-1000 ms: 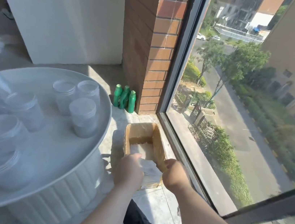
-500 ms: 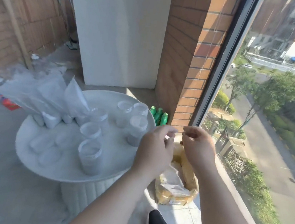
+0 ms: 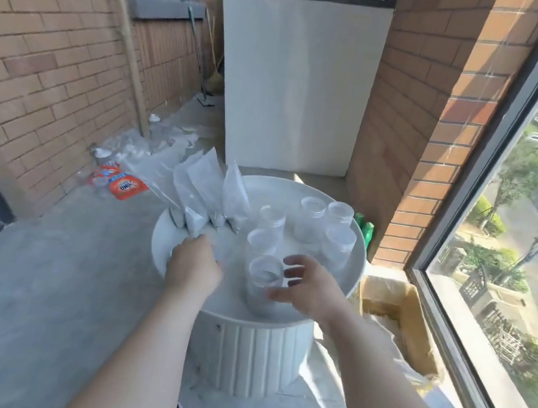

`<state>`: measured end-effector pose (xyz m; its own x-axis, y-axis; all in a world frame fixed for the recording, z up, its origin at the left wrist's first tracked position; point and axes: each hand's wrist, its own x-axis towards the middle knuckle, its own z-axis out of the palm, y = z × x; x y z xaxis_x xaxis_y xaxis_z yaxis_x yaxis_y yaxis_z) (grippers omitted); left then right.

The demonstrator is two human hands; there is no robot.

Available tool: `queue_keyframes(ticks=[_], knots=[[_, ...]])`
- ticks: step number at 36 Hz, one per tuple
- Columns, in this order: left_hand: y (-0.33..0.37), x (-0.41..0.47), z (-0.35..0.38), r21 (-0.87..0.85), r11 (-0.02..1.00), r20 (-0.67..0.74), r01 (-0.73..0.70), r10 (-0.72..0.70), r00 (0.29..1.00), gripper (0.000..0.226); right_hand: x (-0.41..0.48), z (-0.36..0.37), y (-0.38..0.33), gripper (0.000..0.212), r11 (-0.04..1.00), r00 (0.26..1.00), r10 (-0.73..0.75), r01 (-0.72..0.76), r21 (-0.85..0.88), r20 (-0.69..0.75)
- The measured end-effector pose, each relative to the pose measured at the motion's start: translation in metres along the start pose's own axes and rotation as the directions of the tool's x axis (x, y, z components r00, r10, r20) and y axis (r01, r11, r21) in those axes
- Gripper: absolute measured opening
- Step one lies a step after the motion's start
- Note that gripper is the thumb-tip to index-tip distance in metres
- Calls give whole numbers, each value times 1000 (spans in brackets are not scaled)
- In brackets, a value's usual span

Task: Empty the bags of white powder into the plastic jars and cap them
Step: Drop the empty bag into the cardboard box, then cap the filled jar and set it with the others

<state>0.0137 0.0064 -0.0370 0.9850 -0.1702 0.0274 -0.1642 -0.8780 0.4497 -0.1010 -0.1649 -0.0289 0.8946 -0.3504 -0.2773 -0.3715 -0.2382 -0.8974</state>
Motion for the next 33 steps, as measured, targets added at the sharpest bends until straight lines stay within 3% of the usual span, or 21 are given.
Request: queue_keyframes(ticks=[5, 10, 14, 20, 25, 28, 33], knots=[[-13, 14, 13, 187, 979, 34, -78, 73, 997, 33, 11, 14, 6, 72, 967, 1000, -20, 26, -254, 24], [-7, 26, 25, 205, 973, 27, -105, 101, 994, 31, 23, 15, 15, 75, 927, 1000, 5, -3, -375, 5], [0, 33, 34, 231, 967, 45, -105, 97, 994, 44, 28, 15, 25, 77, 863, 1000, 11, -19, -506, -19], [-1, 45, 50, 258, 963, 28, -78, 73, 997, 50, 28, 17, 25, 80, 842, 996, -69, 30, -539, -52], [-2, 49, 55, 252, 961, 0, -114, 118, 993, 33, 30, 22, 26, 69, 836, 995, -92, 51, -546, -48], [-2, 47, 54, 252, 958, -31, -138, 151, 988, 9, 31, 22, 26, 62, 831, 994, -107, 68, -552, -38], [0, 43, 45, 171, 980, -24, -104, 109, 994, 13, 30, 22, 25, 57, 840, 990, -134, 87, -535, -49]])
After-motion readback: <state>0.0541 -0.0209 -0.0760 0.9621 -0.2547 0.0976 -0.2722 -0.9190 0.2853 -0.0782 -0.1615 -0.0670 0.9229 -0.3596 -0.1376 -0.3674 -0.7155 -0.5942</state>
